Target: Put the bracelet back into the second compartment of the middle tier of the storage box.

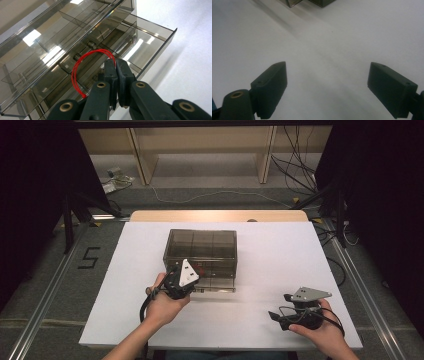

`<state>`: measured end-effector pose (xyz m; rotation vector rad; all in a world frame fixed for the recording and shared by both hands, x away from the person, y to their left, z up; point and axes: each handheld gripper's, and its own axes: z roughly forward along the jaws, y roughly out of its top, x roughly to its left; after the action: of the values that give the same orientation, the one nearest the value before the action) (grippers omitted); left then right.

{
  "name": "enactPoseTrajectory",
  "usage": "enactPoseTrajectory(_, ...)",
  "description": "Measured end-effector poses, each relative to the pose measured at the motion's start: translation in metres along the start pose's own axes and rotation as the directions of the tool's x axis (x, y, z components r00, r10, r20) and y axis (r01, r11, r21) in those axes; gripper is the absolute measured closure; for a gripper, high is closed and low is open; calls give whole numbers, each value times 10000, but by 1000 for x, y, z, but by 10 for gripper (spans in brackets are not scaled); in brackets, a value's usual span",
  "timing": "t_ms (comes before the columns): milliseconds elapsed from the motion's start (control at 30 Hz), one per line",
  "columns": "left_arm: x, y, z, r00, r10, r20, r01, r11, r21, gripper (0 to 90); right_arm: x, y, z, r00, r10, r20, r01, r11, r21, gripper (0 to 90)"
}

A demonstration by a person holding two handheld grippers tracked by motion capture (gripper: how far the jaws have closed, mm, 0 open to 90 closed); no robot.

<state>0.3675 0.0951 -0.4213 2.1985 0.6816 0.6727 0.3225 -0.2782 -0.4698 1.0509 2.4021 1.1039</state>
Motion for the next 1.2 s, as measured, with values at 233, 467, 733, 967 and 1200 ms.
enactPoseTrajectory(233, -4, 4, 5, 9999, 61, 116, -61, 10000, -20, 877, 0, 0, 0, 10000, -8, 2, 8, 10000, -4, 168)
enactPoseTrajectory(467, -8, 8, 9, 9996, 138, 228, -137, 9999, -29, 877, 0, 0, -1, 10000, 52, 22, -52, 10000, -65, 168)
enactPoseTrajectory(733, -10, 8, 10, 9993, 212, 317, -212, 9998, -4, 877, 0, 0, -1, 10000, 7, 3, -7, 10000, -27, 167)
enactPoseTrajectory(967, -11, 8, 12, 9992, 193, 364, -195, 9998, 50, 877, 0, 0, -1, 10000, -14, -12, 14, 10000, -5, 168)
enactPoseTrajectory(1200, -11, 7, 15, 9990, 176, 404, -180, 9998, 87, 877, 0, 0, 0, 10000, 12, -5, -12, 10000, -9, 167)
